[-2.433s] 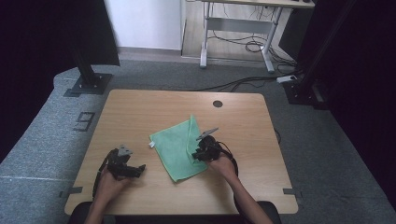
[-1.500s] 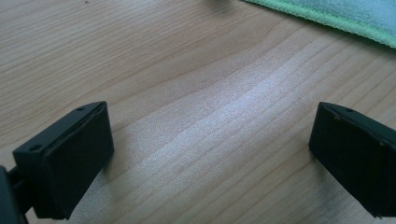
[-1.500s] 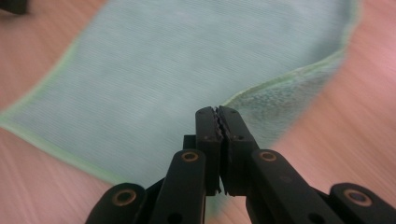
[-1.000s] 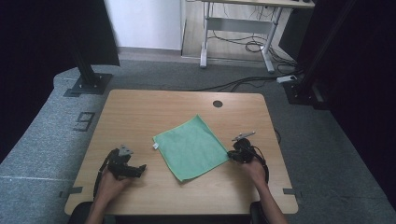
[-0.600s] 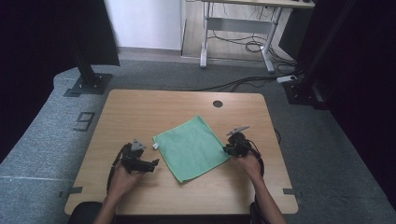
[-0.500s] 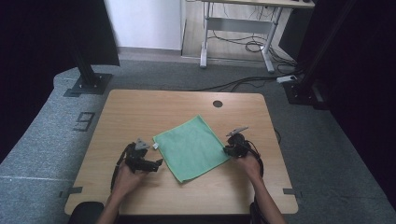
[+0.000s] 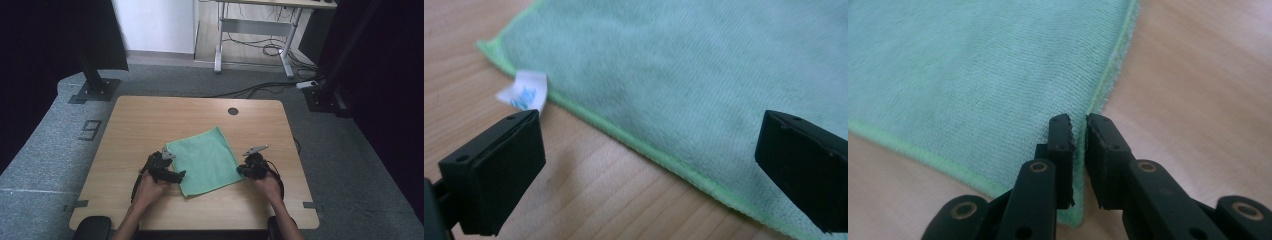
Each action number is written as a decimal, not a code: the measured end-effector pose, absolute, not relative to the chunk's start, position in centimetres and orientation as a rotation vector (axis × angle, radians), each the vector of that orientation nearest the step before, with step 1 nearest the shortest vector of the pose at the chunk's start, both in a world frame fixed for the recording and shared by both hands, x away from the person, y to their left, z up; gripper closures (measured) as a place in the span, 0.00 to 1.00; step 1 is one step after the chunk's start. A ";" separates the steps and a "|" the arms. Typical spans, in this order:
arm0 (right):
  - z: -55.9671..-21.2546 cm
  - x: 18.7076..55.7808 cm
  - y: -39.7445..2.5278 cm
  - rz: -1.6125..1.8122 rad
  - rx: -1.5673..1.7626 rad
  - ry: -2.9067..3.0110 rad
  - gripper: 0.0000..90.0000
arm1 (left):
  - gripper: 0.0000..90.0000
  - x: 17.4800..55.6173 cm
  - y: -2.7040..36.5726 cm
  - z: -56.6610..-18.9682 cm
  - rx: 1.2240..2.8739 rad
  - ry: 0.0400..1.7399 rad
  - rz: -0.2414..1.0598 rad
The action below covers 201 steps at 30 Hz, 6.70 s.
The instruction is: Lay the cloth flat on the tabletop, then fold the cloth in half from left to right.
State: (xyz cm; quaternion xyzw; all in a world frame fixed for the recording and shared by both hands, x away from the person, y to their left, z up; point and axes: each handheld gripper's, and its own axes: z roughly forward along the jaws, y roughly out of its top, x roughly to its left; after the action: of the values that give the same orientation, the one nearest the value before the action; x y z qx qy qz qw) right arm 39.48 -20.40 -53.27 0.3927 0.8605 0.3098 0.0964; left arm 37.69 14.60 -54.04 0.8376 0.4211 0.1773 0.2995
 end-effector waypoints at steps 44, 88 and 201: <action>-53.1 39.3 -18.7 0.903 1.130 2.489 0.49 | 0.00 41.5 18.4 -53.8 2.192 1.166 0.491; -55.7 36.2 -24.8 0.983 1.205 2.316 0.00 | 0.00 34.9 24.7 -54.9 2.197 1.117 0.413; -55.4 38.5 -25.0 0.903 1.398 2.193 0.00 | 0.02 51.4 19.0 -54.8 2.112 1.267 0.468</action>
State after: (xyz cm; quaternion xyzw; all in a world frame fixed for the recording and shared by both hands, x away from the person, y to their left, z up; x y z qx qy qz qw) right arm 38.55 -24.99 -55.42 0.4981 0.7817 0.3217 0.1931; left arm 51.37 18.96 -54.84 0.8004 0.4802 0.1774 0.3119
